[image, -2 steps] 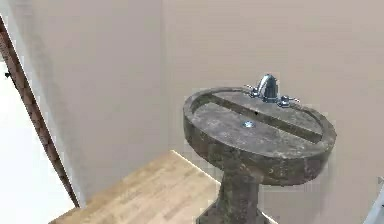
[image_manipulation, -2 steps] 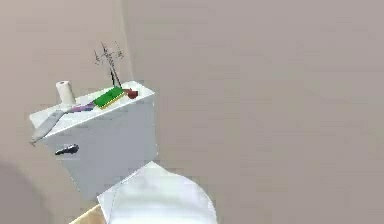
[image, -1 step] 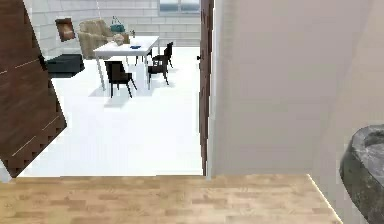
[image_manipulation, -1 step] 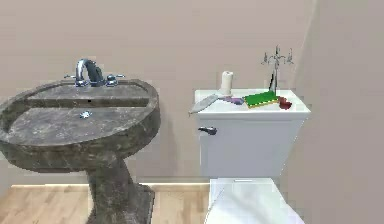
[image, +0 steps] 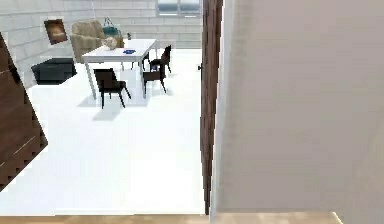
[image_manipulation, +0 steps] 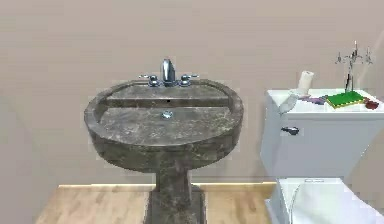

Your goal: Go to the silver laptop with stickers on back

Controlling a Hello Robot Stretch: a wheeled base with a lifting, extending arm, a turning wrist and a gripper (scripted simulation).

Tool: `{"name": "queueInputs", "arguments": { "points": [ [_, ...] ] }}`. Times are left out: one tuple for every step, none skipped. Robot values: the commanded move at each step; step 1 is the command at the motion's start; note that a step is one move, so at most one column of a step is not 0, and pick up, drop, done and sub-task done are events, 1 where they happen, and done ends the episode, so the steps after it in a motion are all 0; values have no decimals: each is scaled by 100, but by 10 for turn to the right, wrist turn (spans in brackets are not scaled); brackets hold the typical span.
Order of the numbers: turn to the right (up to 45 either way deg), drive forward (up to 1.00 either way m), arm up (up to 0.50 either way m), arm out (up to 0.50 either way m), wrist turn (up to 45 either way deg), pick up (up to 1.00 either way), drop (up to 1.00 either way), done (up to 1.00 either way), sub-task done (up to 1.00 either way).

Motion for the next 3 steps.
{"name": "queueInputs", "arguments": {
  "points": [
    [-450,0,0,0,0,0,0,0,0],
    [-330,0,0,0,0,0,0,0,0],
    [0,80,0,0,0,0,0,0,0]
  ]
}}
